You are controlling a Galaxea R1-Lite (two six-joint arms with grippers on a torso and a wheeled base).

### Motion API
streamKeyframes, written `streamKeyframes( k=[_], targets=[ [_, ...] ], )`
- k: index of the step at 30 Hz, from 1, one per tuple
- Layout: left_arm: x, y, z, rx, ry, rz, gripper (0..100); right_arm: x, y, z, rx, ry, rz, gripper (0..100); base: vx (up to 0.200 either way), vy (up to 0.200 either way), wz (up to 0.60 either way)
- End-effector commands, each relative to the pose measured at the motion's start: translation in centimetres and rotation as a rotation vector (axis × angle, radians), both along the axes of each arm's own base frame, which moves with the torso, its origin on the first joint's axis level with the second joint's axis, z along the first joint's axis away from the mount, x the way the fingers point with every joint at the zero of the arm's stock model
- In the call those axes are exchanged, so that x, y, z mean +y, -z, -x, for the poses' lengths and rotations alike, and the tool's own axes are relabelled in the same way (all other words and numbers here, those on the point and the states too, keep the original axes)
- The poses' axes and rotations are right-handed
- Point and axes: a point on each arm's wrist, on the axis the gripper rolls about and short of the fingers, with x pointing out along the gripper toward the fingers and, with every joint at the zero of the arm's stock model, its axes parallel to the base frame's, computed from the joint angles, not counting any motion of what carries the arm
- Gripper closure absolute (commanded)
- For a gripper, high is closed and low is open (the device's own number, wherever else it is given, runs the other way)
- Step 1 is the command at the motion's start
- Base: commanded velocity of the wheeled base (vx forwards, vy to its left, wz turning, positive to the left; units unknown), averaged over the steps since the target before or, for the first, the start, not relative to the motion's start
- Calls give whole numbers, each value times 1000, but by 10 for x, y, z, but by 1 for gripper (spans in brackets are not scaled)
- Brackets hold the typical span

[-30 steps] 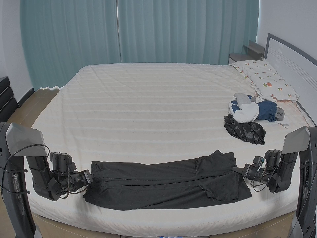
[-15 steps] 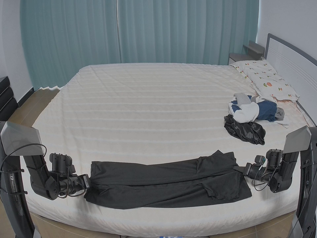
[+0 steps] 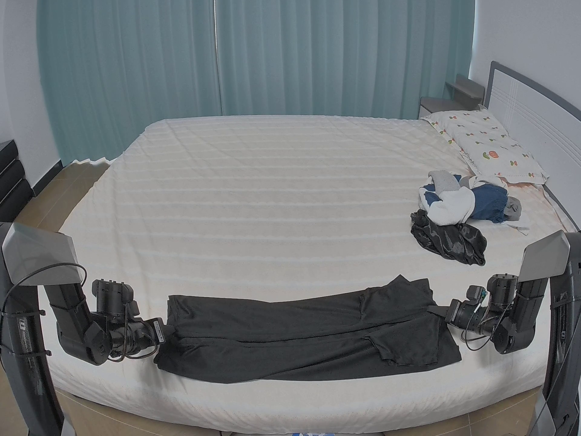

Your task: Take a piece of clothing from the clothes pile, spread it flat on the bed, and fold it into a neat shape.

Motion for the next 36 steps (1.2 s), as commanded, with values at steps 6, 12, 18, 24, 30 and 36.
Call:
streamKeyframes(
  k=[6, 12, 18, 24, 30, 36],
  targets=[
    [13, -12, -8, -58, -49, 6, 0, 0, 0, 0, -1, 0, 0, 100, 0, 0, 0],
    [17, -23, -24, -118, -116, 81, 0, 0, 1, -1, -2, -2, 0, 100, 0, 0, 0],
    [4, -15, -58, -149, -180, 216, 0, 0, 2, -2, -1, -2, 0, 100, 0, 0, 0],
    [-4, -2, -68, -137, -162, 218, 0, 1, 5, -3, -1, -2, 0, 100, 0, 0, 0],
    [-7, 4, -69, -136, -151, 213, 0, 1, 5, -3, -1, -3, 0, 100, 0, 0, 0],
    [-7, 7, -74, -142, -163, 207, 100, 1, 5, -3, -1, -2, 0, 100, 0, 0, 0]
  ],
)
